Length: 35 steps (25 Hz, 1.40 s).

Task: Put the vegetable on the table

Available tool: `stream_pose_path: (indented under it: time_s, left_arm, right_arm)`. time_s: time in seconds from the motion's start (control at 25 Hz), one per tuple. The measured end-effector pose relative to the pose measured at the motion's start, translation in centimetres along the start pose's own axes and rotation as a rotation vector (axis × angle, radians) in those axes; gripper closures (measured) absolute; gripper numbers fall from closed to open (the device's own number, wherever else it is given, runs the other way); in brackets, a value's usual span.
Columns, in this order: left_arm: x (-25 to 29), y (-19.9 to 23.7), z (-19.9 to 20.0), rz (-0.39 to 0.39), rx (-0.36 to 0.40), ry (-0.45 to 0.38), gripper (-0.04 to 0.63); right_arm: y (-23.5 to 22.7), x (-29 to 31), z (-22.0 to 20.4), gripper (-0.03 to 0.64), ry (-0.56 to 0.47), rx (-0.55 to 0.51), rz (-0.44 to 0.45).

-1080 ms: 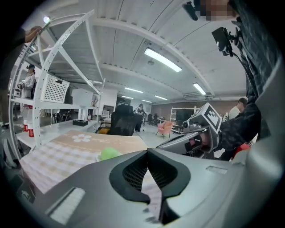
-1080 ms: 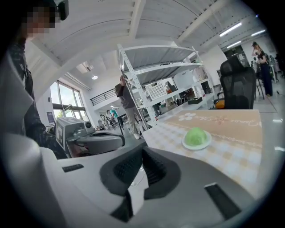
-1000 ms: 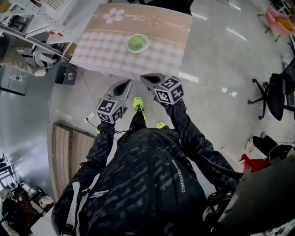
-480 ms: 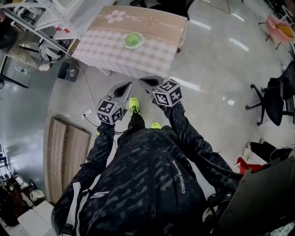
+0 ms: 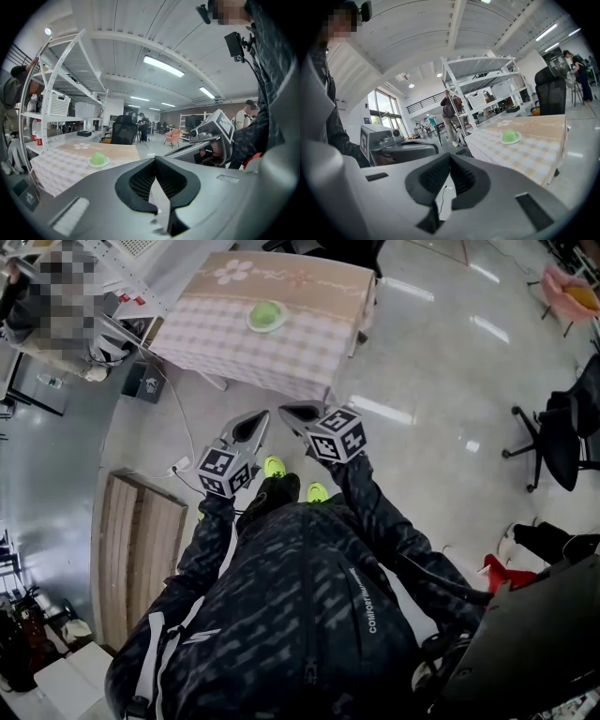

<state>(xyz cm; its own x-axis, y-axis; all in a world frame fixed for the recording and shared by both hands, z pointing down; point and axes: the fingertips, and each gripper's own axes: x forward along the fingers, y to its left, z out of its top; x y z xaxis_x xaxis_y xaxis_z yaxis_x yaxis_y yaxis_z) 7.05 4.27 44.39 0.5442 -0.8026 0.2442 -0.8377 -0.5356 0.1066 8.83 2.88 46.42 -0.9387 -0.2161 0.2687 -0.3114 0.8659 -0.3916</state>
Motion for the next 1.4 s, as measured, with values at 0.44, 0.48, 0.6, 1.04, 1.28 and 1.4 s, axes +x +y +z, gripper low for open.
stream_pose_path:
  time_s: [0.44, 0.48, 0.6, 1.04, 1.28, 1.4]
  left_arm:
    - [-0.9, -2.3, -1.5, -0.012, -0.034, -0.005, 0.597]
    - [-0.9, -2.3, -1.5, -0.013, -0.033, -0.003, 0.597]
    - [-1.3, -1.7, -1.4, -0.005, -0.028, -0.007, 0.597]
    - [-1.5, -0.7, -1.2, 0.01, -0.039, -0.011, 0.597]
    - [-1.2, -0.8, -1.7, 0.001, -0.042, -0.007, 0.597]
    - [-1.1, -0.9, -1.9, 0.002, -0.046, -0.004, 0.597]
  right_arm:
    - [1.5, -1.4, -1.4, 0.615, 0.005, -0.067, -0.024]
    - [1.5, -1.3, -1.5, 0.615, 0.009, -0.074, -0.023]
    - [1.8, -0.3, -1.4, 0.615, 0.018, -0.078, -0.012]
    - [2.3, 0.6, -1.0, 0.615, 0.027, -0.094, 0.004]
    - [2.4, 0.7, -1.5, 0.615, 0.034, -0.097, 0.006]
    - [2.4, 0.6, -1.7, 0.615, 0.037, -0.1, 0.006]
